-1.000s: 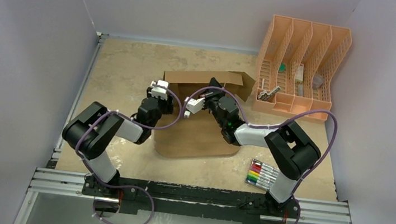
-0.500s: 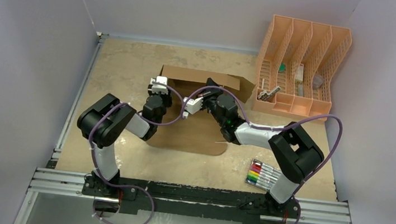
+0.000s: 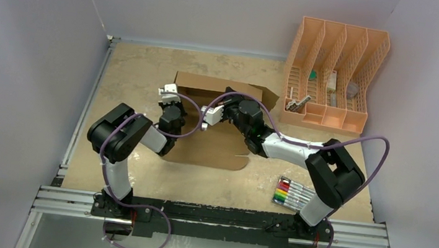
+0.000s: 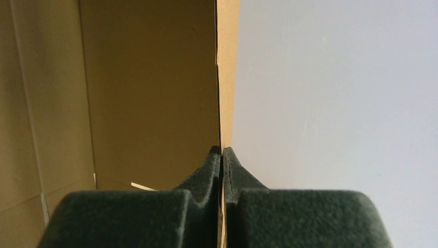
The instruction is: Fold the paper box
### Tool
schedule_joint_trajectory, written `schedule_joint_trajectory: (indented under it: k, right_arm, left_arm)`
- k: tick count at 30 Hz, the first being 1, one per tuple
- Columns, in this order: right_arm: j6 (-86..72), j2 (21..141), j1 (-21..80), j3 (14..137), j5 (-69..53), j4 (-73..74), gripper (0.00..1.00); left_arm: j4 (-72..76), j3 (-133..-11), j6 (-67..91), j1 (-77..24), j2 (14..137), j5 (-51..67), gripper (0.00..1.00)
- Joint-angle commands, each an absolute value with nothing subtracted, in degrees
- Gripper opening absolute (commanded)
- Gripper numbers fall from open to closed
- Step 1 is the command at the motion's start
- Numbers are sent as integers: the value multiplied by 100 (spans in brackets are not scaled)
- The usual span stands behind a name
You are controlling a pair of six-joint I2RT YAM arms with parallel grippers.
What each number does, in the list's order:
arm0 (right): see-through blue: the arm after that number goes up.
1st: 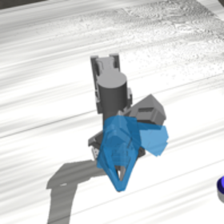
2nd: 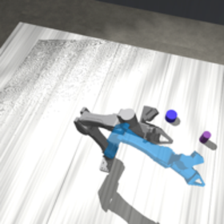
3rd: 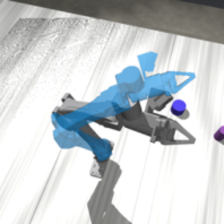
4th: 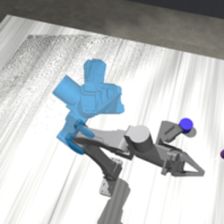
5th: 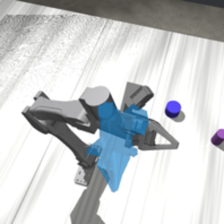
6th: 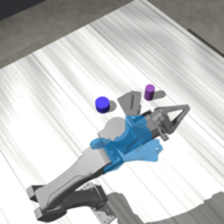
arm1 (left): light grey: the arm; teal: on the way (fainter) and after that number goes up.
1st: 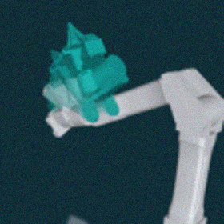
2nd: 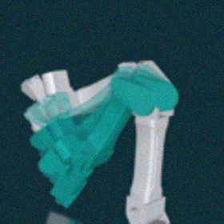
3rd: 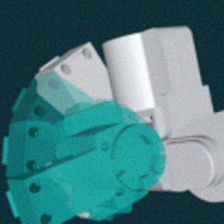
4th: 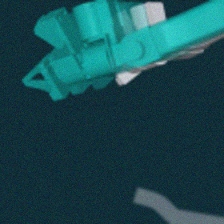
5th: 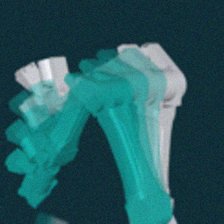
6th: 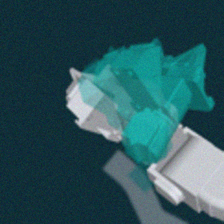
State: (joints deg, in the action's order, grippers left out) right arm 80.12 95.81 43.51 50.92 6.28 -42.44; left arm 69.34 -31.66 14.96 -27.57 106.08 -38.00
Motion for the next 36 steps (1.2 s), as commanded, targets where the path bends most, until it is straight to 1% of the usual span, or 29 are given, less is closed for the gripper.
schedule_joint_trajectory:
  k: [1,4,6,8,10,13,17,20,21,23,26,28,31,33,36]
  right_arm:
    - [7629,9466,4437,5192,260,-3288,0]
    - [7508,9405,4432,5272,172,-3056,0]
    - [7369,9353,4432,5354,79,-2854,0]
    - [7196,9299,4432,5467,11,-2591,0]
    - [6974,9240,4444,5573,9,-2373,0]
    - [6749,9160,4443,5670,-257,-2129,0]
    - [6652,9152,4459,5698,-357,-1943,0]
    - [6657,9171,4456,5696,-301,-1899,0]
    - [6658,9183,4458,5700,-302,-1883,0]
    - [6632,9213,4459,5735,-429,-1776,0]
    - [6573,9272,4431,5780,-312,-1784,0]
    - [6605,9313,4392,5814,-251,-1769,0]
    - [6542,9353,4296,5888,-238,-1743,0]
    - [6523,9417,4233,5950,-197,-1704,0]
    - [6527,9493,4148,6035,-132,-1673,0]
  left_arm:
    - [7079,-3343,2010,-2690,10310,-4847,8]
    - [6596,-3476,2204,-2717,10083,-5436,6]
    - [6079,-3714,2169,-2781,10046,-6021,6]
    - [5640,-3982,2097,-2845,10086,-6616,3]
    - [5504,-4119,1995,-2929,10142,-7124,0]
    - [5359,-4224,2237,-3048,10259,-7992,0]
    - [4374,-4497,3126,-3069,10326,-8357,0]
    - [3786,-4487,3656,-3068,10242,-8103,1]
    - [3826,-4405,3644,-3059,10201,-7924,5]
    - [4126,-4177,3468,-3051,10111,-7519,9]
    - [4647,-3770,3214,-3059,9925,-6798,18]
    - [4905,-3535,3074,-3057,9763,-6429,26]
    - [5074,-3274,2792,-3057,9446,-5954,36]
    - [5128,-3097,2704,-3054,9240,-5690,47]
    - [5143,-2875,2576,-3049,8942,-5341,56]
